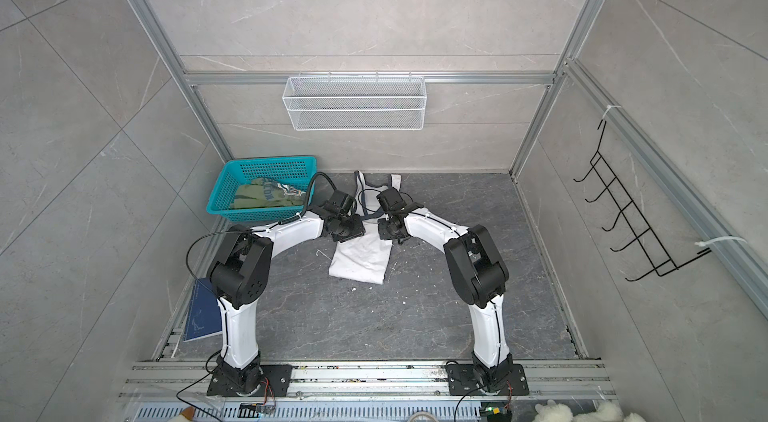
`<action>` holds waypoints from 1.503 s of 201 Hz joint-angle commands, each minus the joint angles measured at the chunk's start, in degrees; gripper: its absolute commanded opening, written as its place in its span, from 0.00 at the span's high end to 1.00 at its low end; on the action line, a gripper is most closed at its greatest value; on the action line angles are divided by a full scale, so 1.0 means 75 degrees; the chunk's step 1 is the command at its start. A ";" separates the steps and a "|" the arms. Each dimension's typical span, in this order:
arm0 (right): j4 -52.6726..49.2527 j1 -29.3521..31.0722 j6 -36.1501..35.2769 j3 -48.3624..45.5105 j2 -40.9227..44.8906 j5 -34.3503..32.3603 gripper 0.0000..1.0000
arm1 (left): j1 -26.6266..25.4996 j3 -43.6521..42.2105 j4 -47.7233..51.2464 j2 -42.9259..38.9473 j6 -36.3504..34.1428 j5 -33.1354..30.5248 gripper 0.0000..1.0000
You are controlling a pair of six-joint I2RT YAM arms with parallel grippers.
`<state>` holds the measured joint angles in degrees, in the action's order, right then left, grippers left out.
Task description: Fold and stack the tank tops
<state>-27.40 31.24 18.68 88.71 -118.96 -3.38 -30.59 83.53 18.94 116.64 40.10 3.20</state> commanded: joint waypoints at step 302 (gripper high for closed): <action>0.5024 0.0695 0.5153 -0.7143 0.3954 0.2464 0.45 | 0.0825 -0.5577 -0.2128 -0.3654 0.0399 0.1878 0.25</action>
<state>4.27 34.89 51.72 35.79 -85.82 14.48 -25.26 42.19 8.38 86.83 40.91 15.29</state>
